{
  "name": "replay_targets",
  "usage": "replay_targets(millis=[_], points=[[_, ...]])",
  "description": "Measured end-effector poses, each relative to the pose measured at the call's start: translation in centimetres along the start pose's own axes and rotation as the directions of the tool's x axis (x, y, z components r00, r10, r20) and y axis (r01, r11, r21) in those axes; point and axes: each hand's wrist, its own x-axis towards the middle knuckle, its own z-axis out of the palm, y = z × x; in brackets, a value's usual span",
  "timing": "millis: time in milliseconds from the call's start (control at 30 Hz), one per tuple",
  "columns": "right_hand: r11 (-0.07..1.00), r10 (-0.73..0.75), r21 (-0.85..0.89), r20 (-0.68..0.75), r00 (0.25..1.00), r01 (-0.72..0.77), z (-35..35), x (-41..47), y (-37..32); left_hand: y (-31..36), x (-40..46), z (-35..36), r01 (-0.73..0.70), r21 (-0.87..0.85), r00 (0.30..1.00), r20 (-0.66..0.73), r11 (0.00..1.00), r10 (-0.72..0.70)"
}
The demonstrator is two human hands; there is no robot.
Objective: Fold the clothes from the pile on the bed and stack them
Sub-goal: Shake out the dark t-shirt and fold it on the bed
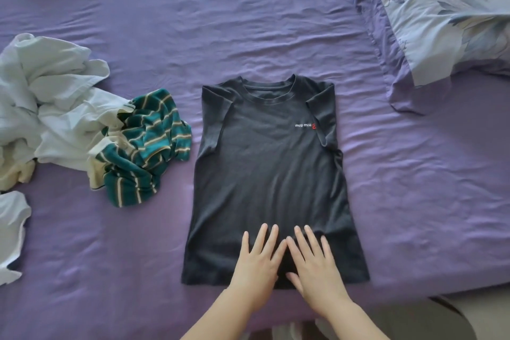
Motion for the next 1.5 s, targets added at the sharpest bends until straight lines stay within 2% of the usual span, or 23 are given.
replay_targets(millis=[133, 200, 433, 567, 633, 733, 900, 967, 1067, 1133, 1200, 1300, 1400, 1500], points=[[0.994, -0.101, -0.032, 0.045, 0.994, 0.103, 0.6, -1.4, 0.3, 0.3, -2.1, 0.3, -0.009, -0.027, 1.0, 0.01, 1.0, 0.009], [0.989, -0.13, -0.07, 0.036, 0.991, 0.132, 1.0, -1.5, 0.5, 0.3, -2.7, 0.7, -0.037, 0.033, 0.999, -0.022, 0.999, 0.038], [0.956, -0.214, -0.229, -0.128, 0.968, 0.181, 1.5, -1.0, 0.1, 0.6, -2.3, -0.1, -0.027, 0.194, 0.99, -0.132, 0.981, 0.054], [0.968, -0.193, -0.186, -0.122, 0.973, 0.169, 1.5, -0.9, 0.0, 1.2, -1.9, -1.4, 0.049, 0.139, 0.986, -0.165, 0.989, -0.026], [0.971, -0.198, -0.159, -0.125, 0.972, 0.177, 1.3, -0.7, 0.4, 0.9, -1.4, -1.2, 0.081, 0.016, 0.99, -0.115, 0.997, -0.079], [0.978, -0.2, -0.086, -0.125, 0.972, 0.19, 0.9, -0.6, 1.3, -0.3, -1.0, -1.8, 0.122, -0.221, 0.974, -0.16, 0.968, -0.159], [0.979, -0.145, 0.128, -0.112, 0.983, 0.159, -0.9, -0.1, 2.6, -3.0, -0.3, -3.4, 0.171, -0.41, 0.973, -0.07, 0.896, -0.218], [0.96, -0.089, 0.261, -0.051, 0.995, 0.1, -2.2, 1.2, 3.4, -4.1, 0.3, -4.4, 0.22, -0.451, 0.961, -0.05, 0.865, -0.27], [0.899, 0.034, 0.43, 0.12, 0.992, -0.083, -4.0, 3.9, 5.0, -6.0, 1.3, -5.7, 0.243, -0.413, 0.96, -0.028, 0.878, -0.279], [0.861, 0.152, 0.466, 0.143, 0.978, -0.202, -5.1, 5.7, 5.6, -7.5, 1.6, -6.6, 0.219, -0.385, 0.974, 0.036, 0.896, -0.222], [0.864, 0.227, 0.426, 0.143, 0.963, -0.267, -6.1, 7.1, 6.0, -8.8, 1.8, -7.2, 0.188, -0.298, 0.98, 0.116, 0.936, -0.16], [0.901, 0.264, 0.315, 0.142, 0.954, -0.297, -7.0, 8.6, 6.6, -10.7, 1.8, -8.3, 0.24, -0.2, 0.965, 0.155, 0.95, -0.211], [0.923, 0.274, 0.257, 0.081, 0.958, -0.286, -8.4, 10.1, 7.1, -12.2, 2.5, -10.4, 0.347, -0.255, 0.938, 0.095, 0.903, -0.333], [0.943, 0.263, 0.212, 0.006, 0.965, -0.258, -10.3, 12.2, 7.8, -13.2, 4.3, -13.2, 0.41, -0.254, 0.902, -0.031, 0.876, -0.431]])
